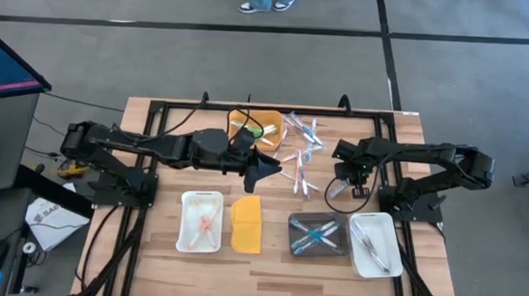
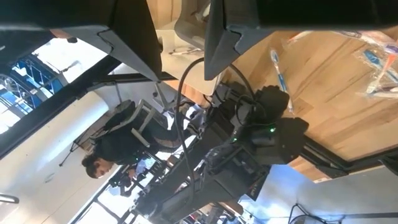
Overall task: Pick & Place Toothbrushes
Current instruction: Put the blue toothbrush into the black bin
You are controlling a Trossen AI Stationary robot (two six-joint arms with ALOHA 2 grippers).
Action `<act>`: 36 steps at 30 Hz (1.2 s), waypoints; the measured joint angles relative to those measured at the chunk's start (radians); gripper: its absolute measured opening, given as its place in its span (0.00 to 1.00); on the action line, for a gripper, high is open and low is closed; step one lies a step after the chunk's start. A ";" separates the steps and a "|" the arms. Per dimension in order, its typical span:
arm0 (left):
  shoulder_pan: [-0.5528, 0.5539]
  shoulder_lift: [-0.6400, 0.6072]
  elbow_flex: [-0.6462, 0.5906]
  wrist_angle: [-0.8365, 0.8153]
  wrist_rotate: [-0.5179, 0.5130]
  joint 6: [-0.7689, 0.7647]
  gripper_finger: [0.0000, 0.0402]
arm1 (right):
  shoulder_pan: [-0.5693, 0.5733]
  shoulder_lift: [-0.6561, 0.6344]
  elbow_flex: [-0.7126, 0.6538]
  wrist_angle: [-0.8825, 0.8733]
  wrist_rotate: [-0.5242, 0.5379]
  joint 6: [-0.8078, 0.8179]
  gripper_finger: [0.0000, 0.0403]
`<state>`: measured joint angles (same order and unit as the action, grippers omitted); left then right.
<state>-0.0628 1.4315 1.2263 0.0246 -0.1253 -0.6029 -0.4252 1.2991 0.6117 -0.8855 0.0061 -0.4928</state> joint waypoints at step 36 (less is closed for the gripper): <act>-0.038 0.000 0.000 0.005 -0.050 0.020 0.29 | 0.050 0.108 0.001 0.043 -0.009 0.031 0.00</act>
<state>-0.1005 1.4315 1.2263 0.0292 -0.1752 -0.5826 -0.3747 1.4072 0.6122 -0.8423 -0.0030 -0.4614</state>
